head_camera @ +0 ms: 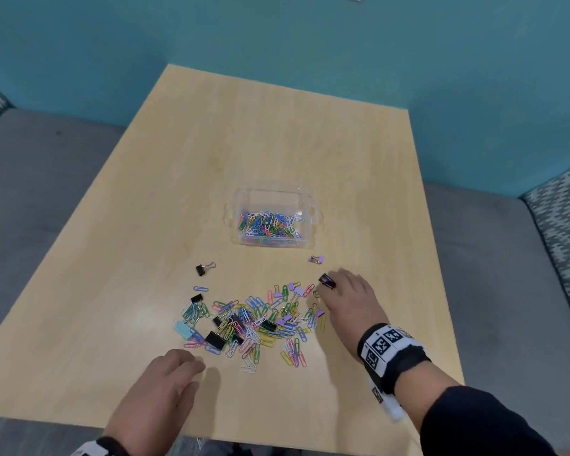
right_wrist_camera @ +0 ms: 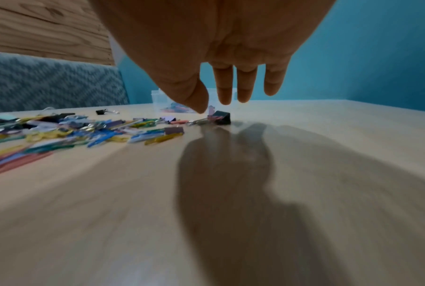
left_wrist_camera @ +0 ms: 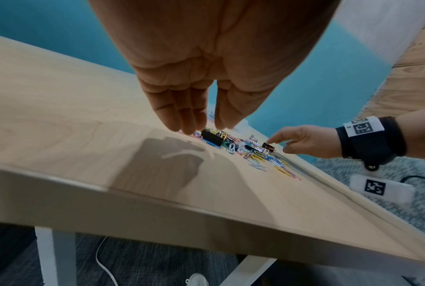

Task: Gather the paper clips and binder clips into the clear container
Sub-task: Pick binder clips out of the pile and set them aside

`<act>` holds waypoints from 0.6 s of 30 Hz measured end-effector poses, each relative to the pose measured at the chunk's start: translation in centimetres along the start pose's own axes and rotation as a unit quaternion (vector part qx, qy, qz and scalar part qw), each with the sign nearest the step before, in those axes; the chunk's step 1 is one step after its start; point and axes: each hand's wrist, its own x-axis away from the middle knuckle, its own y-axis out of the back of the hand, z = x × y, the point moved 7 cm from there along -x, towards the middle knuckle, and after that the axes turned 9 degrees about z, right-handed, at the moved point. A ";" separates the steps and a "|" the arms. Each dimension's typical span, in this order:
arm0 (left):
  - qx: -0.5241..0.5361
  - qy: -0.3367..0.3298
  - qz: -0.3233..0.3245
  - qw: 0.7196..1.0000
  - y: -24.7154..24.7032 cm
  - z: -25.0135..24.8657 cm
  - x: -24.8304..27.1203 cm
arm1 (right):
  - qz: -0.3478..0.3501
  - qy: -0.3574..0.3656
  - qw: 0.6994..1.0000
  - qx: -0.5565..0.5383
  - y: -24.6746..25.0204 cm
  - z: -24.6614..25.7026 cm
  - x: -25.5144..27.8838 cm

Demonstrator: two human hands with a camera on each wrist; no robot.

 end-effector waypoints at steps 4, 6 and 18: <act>0.001 -0.004 -0.001 1.000 -0.1 0.0 0.2 | 0.037 -0.021 0.999 0.011 1.9 -1.2 -1.4; 0.002 0.000 0.000 1.000 0.0 0.1 0.3 | 0.079 -0.003 0.996 0.034 1.9 -1.3 -2.3; 0.022 -0.010 -0.011 1.000 -0.3 0.7 0.9 | 0.046 0.066 0.986 0.144 3.1 -0.1 -2.4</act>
